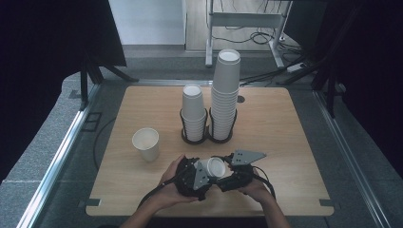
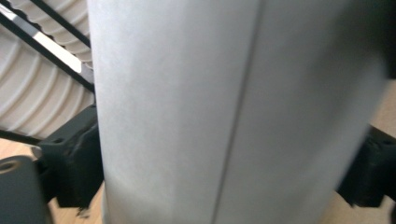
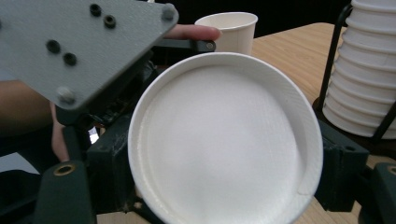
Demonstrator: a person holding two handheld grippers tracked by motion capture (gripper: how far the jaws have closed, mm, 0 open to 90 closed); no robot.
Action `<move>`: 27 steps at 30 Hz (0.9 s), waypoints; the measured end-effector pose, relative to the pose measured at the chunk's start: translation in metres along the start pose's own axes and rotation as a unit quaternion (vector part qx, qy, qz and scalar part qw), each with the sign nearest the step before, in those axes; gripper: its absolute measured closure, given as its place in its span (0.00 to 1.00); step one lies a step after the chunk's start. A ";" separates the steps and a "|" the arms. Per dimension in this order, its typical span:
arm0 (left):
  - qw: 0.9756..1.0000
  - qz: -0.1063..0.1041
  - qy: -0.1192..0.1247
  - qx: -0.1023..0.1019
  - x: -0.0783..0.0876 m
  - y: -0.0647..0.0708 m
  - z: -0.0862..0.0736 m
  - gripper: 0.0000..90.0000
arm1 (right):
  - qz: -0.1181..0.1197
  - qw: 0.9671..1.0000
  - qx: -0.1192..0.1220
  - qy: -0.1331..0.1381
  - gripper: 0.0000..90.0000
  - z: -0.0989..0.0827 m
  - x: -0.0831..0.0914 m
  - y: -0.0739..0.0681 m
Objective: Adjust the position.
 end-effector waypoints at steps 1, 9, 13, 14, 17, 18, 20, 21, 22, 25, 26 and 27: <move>1.000 -0.003 0.001 0.001 0.000 0.001 0.000 0.04 | 0.001 1.000 -0.003 0.002 0.25 0.000 0.000 0.000; 1.000 -0.018 0.012 0.002 0.005 -0.002 0.000 0.01 | 0.003 0.999 -0.028 0.025 0.25 -0.002 0.008 0.008; 1.000 -0.021 0.011 0.007 0.006 -0.002 0.000 0.01 | 0.010 0.998 -0.048 0.043 0.25 -0.003 0.012 0.013; 1.000 -0.022 0.012 0.008 0.005 -0.002 0.000 0.01 | 0.010 0.998 -0.051 0.046 0.25 -0.002 0.012 0.013; 1.000 -0.024 0.002 0.013 0.002 -0.001 -0.001 0.01 | 0.012 0.997 -0.050 0.052 0.25 -0.002 0.012 0.012; 1.000 -0.024 0.001 0.013 0.001 -0.001 -0.001 0.01 | 0.011 0.997 -0.050 0.055 0.25 -0.001 0.012 0.012; 1.000 -0.024 0.000 0.013 0.000 -0.001 -0.002 0.01 | 0.011 0.997 -0.048 0.056 0.25 -0.001 0.011 0.011; 1.000 -0.025 -0.001 0.013 0.000 -0.001 -0.002 0.01 | 0.011 0.997 -0.046 0.056 0.25 -0.001 0.010 0.010; 1.000 -0.027 0.000 0.013 0.000 -0.001 -0.003 0.01 | 0.010 0.997 -0.044 0.056 0.25 -0.001 0.010 0.009; 1.000 -0.028 0.000 0.013 0.000 -0.001 -0.003 0.03 | 0.009 0.997 -0.044 0.056 0.25 -0.001 0.009 0.009; 1.000 -0.028 -0.001 0.011 0.000 -0.001 -0.003 0.03 | 0.009 0.997 -0.044 0.056 0.25 -0.001 0.009 0.009; 1.000 -0.027 0.000 0.010 0.000 -0.001 -0.003 0.04 | 0.009 0.997 -0.044 0.055 0.25 -0.001 0.009 0.009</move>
Point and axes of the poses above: each handheld gripper's, and its own axes: x roughly backward along the jaws, z roughly out of its top, y roughly to its right, the point moved 7 cm from there along -x, roughly forward along the jaws
